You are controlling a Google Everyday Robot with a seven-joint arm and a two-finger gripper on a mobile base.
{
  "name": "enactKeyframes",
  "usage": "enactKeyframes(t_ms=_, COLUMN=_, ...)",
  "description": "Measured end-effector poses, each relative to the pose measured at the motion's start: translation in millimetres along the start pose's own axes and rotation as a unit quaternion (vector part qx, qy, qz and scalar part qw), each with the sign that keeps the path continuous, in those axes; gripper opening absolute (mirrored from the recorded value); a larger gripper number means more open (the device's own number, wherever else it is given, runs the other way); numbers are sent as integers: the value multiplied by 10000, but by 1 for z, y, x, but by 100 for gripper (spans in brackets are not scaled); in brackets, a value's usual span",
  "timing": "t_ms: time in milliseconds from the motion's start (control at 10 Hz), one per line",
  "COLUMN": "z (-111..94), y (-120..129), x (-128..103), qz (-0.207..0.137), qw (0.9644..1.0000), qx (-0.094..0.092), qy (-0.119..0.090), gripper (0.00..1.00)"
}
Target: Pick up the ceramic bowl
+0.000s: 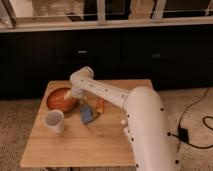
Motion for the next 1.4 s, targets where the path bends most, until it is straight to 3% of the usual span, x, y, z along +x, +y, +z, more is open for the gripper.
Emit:
enactKeyframes(t_ms=500, z=1, y=3, x=1, qz=-8, qw=10000, qx=-40, qy=18, gripper=36)
enactKeyframes(t_ms=600, z=1, y=-1, x=1, qz=-22, qw=10000, qx=-27, qy=13, gripper=36)
enactKeyframes(t_ms=800, z=0, y=2, x=2, qz=-5, qw=10000, qx=-30, qy=27, gripper=46)
enactKeyframes(t_ms=1000, z=-10, y=-5, x=3, qz=-65, qw=9998, qx=21, qy=160, gripper=44)
enactKeyframes(t_ms=1200, z=-29, y=-6, x=9, qz=-111, qw=9992, qx=62, qy=370, gripper=23)
enactKeyframes(t_ms=1400, z=-28, y=-7, x=10, qz=-109, qw=9992, qx=71, qy=381, gripper=5)
